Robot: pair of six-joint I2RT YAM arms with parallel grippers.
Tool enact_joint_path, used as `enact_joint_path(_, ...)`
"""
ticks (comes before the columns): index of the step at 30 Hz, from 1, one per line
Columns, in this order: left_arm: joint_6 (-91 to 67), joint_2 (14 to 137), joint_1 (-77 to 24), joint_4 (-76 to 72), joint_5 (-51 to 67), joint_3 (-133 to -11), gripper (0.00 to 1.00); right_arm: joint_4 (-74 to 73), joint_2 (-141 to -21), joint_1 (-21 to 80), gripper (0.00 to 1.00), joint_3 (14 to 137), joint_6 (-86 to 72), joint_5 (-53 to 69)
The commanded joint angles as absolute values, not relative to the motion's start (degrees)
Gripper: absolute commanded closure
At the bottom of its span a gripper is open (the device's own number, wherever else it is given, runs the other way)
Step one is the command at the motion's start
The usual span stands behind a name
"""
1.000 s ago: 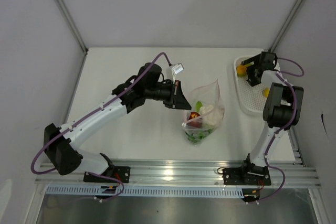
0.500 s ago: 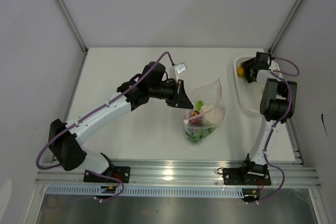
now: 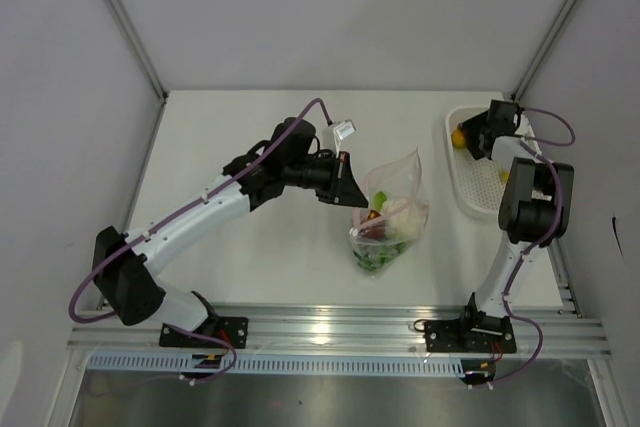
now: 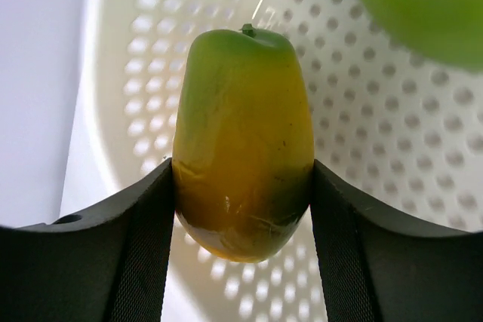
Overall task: Place the food in the zip-top bag and seal the zipper
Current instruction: Pick up the fake fruit from the bin, then place the fake fruit in the zipper food storage bag.
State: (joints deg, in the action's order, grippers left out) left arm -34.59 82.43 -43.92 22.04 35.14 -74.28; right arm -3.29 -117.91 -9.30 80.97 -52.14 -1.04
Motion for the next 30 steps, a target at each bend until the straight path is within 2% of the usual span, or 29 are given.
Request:
enact_joint_path(1, -34.9, 79.8, -44.2, 22.5, 35.2, -75.6, 0.99, -5.4, -103.6, -8.2, 0.67, 77.9, -48.3, -2.0)
enact_joint_path(9, -34.6, 78.0, -44.2, 22.6, 33.7, -74.2, 0.99, -20.2, -74.6, 0.0, 0.66, 69.5, -37.5, -5.9)
enact_joint_path(12, -34.7, 77.7, -44.3, 22.6, 33.7, -73.9, 1.0, -27.1, -64.2, 6.8, 0.66, 68.8, -36.2, -6.0)
enact_joint_path(16, -34.5, 77.3, -44.3, 22.5, 33.7, -73.5, 0.99, -32.6, -56.0, 14.0, 0.66, 70.4, -34.5, -1.8)
enact_joint_path(23, -34.9, 77.9, -44.8, 22.1, 34.2, -73.5, 0.99, -38.9, -50.6, 30.7, 0.68, 74.9, -33.3, -1.8)
enact_joint_path(30, -34.7, 77.3, -45.2, 23.1, 33.4, -73.8, 0.99, -41.0, -51.5, 41.4, 0.68, 74.7, -33.5, -3.8)
